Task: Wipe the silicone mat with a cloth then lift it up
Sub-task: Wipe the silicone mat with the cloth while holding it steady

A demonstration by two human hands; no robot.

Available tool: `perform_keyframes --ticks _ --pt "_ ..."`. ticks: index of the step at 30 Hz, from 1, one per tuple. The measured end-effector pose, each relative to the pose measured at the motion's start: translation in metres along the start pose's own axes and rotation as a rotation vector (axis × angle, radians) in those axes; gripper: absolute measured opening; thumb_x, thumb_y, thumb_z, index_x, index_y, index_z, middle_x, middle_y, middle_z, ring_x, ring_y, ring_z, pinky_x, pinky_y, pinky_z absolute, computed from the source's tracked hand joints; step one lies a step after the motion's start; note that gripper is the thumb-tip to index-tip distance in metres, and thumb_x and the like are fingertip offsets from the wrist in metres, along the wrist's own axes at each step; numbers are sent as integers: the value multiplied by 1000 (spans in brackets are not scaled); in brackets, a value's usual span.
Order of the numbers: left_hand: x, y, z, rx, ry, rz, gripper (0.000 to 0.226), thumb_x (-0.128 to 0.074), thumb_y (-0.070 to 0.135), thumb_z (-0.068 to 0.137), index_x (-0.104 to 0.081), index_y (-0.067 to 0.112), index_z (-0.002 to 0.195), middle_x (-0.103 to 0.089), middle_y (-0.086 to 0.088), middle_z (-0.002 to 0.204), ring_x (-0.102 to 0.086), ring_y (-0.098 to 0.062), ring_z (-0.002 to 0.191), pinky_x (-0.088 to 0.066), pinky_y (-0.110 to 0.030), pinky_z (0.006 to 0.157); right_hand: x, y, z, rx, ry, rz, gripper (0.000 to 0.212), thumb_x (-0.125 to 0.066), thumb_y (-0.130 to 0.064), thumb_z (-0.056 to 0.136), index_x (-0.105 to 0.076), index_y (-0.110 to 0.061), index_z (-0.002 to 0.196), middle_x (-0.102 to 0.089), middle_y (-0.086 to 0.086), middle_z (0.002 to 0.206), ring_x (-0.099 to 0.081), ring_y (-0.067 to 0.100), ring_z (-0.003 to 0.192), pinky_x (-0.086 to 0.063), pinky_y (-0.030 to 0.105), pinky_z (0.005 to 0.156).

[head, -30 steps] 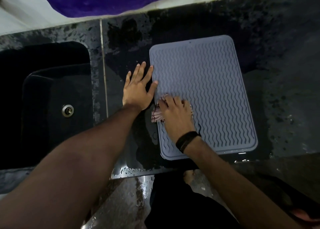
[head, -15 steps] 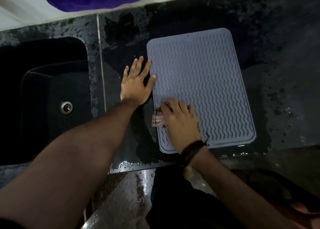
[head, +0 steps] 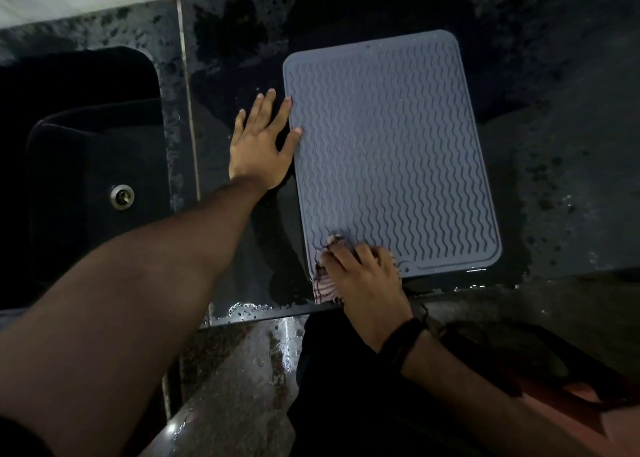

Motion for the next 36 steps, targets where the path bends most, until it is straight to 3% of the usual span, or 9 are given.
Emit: perform_keyframes --ticks 3,7,12,15,21,25,28,31,36 --pt "1 0 -1 3 -2 -6 63 -25 58 107 -20 31 163 -9 0 172 -3 -16 158 0 -43 128 9 6 4 -7 25 75 58 -56 -11 76 -47 -23 133 -42 -2 142 -41 24 121 -35 44 99" --pt "2 1 -1 3 -4 -2 63 -25 58 107 -20 31 163 -10 0 172 -4 -16 158 0 -43 128 36 9 42 -49 169 97 59 -62 -11 74 -51 -19 131 -49 4 138 -47 26 117 -40 47 96" --pt "3 2 -1 0 -2 4 63 -25 58 107 -20 31 163 -10 0 172 -4 -17 158 0 -42 128 21 -4 60 0 118 -35 50 -43 -15 85 -49 -15 134 -46 8 138 -44 28 118 -38 48 98" --pt "3 2 -1 2 -4 4 63 -24 59 107 -20 31 163 -9 0 172 -4 -17 158 -1 -43 128 3 -3 30 9 95 -83 47 -50 -17 85 -52 -16 131 -47 8 137 -45 28 116 -40 49 99" --pt "4 2 -2 -1 -11 7 63 -24 58 107 -19 30 164 -8 -1 172 -3 -17 158 -1 -44 128 -14 4 -15 59 -73 -12 53 -44 -14 81 -45 -21 134 -38 1 145 -39 26 121 -35 47 102" --pt "3 3 -3 1 -15 10 63 -25 57 107 -19 29 164 -9 -1 172 -4 -18 158 -2 -45 128 20 16 0 14 70 37 54 -42 -10 72 -55 -24 123 -51 -2 132 -47 23 113 -38 42 91" --pt "5 4 -2 2 -9 5 63 -26 57 107 -20 29 164 -9 -1 172 -4 -18 158 -2 -45 128 46 25 37 -41 202 34 53 -53 -12 74 -56 -21 125 -54 2 133 -48 27 117 -38 45 93" --pt "6 5 -3 5 0 15 63 -27 56 108 -21 29 164 -10 -2 172 -5 -18 158 -2 -45 128 49 25 77 -39 145 -68 55 -62 -12 78 -52 -20 132 -51 4 135 -42 29 122 -33 46 97" --pt "5 3 -2 -3 14 7 63 -26 57 107 -22 29 163 -11 -2 172 -6 -19 158 -3 -45 128 27 22 57 -7 95 -160 49 -54 -15 81 -53 -17 130 -49 7 137 -42 29 123 -35 48 98"
Point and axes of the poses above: each hand's wrist, its own z-axis towards the middle knuckle, its own x-axis out of the back of the hand, y = z × x, the point moved 9 cm from there along z, towards the middle knuckle
